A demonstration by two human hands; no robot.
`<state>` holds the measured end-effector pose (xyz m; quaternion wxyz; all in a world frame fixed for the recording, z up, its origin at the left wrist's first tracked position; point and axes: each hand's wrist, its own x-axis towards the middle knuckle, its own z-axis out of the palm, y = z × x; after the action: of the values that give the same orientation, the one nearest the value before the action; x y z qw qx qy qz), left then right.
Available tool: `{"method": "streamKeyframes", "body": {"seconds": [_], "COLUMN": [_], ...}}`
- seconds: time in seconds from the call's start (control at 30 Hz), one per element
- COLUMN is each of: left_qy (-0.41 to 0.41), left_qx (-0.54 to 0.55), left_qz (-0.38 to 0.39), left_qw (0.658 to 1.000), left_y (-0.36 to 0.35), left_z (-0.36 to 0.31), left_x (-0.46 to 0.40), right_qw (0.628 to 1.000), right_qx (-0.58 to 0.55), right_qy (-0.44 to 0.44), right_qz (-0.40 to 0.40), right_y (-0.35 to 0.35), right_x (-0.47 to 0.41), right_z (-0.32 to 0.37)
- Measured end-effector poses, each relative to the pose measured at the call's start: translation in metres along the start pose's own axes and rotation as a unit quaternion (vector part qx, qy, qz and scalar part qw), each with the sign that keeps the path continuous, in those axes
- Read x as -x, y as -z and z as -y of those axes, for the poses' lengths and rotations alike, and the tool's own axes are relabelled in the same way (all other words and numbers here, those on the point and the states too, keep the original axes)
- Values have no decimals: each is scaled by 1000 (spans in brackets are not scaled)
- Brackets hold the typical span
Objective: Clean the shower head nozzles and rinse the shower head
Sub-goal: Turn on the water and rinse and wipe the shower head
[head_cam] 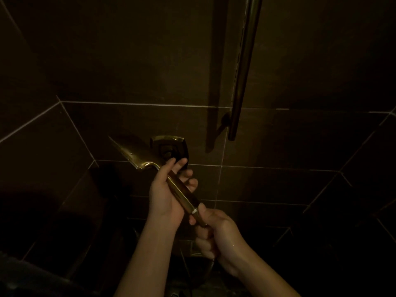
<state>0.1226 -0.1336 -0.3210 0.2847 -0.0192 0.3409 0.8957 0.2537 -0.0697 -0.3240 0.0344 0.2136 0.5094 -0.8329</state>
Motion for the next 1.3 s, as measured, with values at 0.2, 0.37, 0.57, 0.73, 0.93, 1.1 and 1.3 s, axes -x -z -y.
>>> {"method": "streamKeyframes", "body": {"seconds": [0.2,0.37,0.57,0.73,0.93,1.1,1.3], "left_qy": [-15,-112,37,-2,44,35,-6], "left_qx": [-78,-166,-129,-79,67,17,-95], "left_qz": [-115,-164,-149,-192,101,86,-103], "left_qw": [990,966,980,978,992,996,990], "left_y": [-3,-7,-11,-12,5,-3,-13], "left_z": [7,17,7,14,6,2,-5], "left_x": [0,8,5,6,3,6,6], "right_qw": [1000,990,821,846,995,999,986], "right_qx": [6,118,514,495,100,23,149], "right_qy": [-11,33,152,142,7,-7,45], "right_qz": [-19,-72,-195,-136,-21,22,-63], "right_y": [-1,0,8,11,13,10,6], "right_x": [1,-3,-8,-8,2,7,1], "right_z": [-1,-9,-19,-21,-5,4,4]}}
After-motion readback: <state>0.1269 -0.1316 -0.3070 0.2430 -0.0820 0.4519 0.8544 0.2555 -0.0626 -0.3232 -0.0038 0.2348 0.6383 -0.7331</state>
